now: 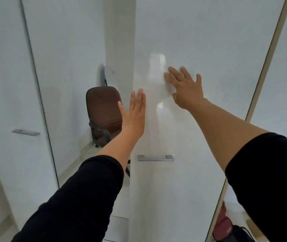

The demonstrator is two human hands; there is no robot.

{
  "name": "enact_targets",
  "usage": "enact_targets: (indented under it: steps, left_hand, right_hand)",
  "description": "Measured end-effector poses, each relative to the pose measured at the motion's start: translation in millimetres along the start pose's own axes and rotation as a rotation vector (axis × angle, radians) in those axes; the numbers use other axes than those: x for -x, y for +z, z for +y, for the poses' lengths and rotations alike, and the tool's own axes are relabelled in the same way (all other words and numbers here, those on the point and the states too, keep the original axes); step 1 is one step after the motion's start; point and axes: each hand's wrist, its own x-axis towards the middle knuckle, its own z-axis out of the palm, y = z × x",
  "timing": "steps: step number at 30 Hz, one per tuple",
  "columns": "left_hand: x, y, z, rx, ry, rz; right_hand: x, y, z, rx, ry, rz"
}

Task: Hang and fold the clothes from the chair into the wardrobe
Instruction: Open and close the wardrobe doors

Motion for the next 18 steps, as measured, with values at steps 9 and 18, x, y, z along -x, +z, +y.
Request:
enact_targets:
  steps: [9,18]
  left_hand:
    - [-55,44,11,0.038,-0.096,-0.106]
    - [-58,55,9,0.024,-0.071,-0.095]
  right_hand:
    - [-38,72,-2,-0.066,0.018,0.076]
    - [-39,83,-9,-0.078,0.048,0.127]
